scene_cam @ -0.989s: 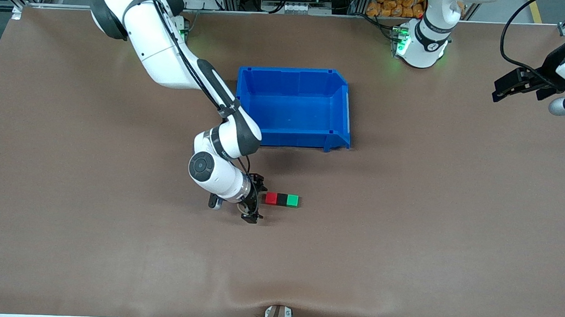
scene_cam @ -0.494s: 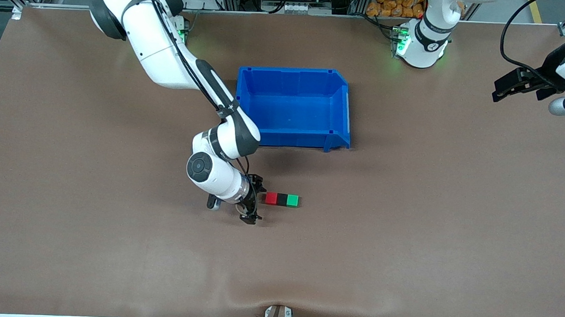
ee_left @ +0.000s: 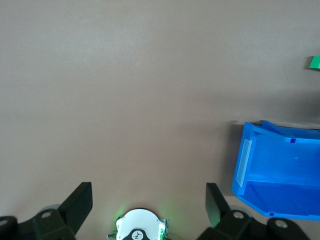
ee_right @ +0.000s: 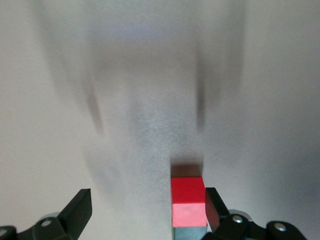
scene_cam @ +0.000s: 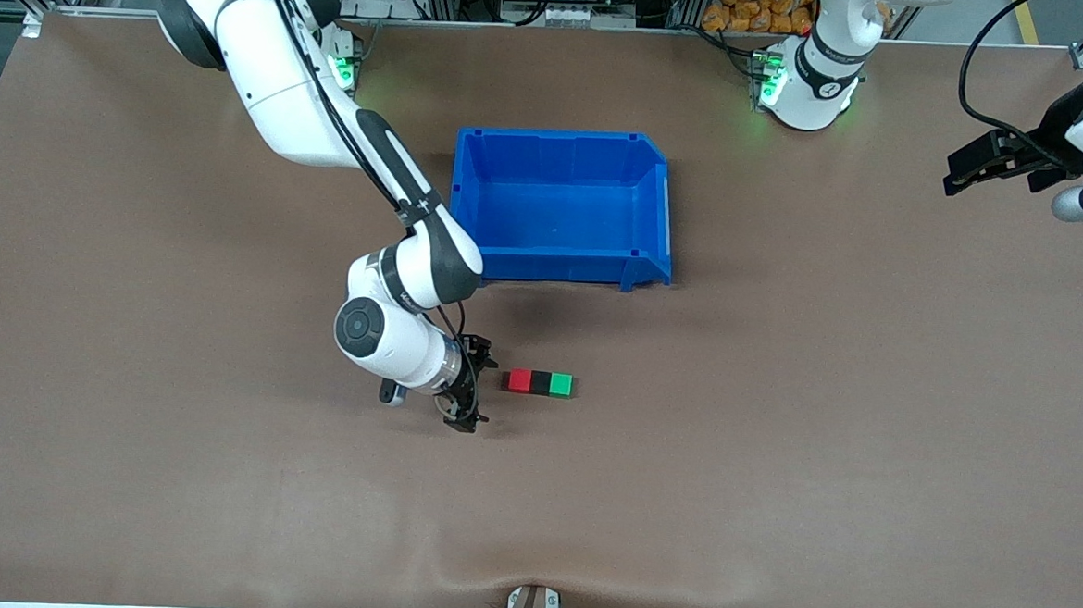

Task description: Attach green and red cubes to black cube

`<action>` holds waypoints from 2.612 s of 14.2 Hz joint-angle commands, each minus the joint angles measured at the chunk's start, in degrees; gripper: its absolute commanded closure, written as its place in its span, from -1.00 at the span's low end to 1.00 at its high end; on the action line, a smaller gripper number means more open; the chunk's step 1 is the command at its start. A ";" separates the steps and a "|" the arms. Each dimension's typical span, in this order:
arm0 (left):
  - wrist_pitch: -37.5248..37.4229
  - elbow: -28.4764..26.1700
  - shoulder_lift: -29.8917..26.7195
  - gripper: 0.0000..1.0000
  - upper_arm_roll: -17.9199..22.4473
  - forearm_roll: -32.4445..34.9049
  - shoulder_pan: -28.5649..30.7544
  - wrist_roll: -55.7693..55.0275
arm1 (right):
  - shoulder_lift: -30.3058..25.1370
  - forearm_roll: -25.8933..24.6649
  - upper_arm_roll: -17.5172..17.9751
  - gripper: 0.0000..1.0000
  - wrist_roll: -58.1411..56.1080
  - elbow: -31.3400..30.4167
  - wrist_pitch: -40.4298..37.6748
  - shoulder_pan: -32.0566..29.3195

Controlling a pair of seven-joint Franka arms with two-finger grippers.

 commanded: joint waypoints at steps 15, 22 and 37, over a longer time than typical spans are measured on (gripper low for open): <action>-0.58 0.57 0.11 -1.00 -0.13 0.07 -0.04 -0.28 | -6.76 -2.34 4.97 -1.00 -1.50 -0.32 -4.38 -7.99; -0.40 0.66 0.55 -1.00 -0.13 0.07 -0.13 -0.37 | -8.88 -14.90 9.72 -1.00 -1.68 -0.32 -11.84 -10.99; 0.21 0.74 0.99 -1.00 -0.13 0.07 0.14 -0.28 | -16.09 -16.06 17.02 -1.00 -18.98 -0.50 -29.43 -22.23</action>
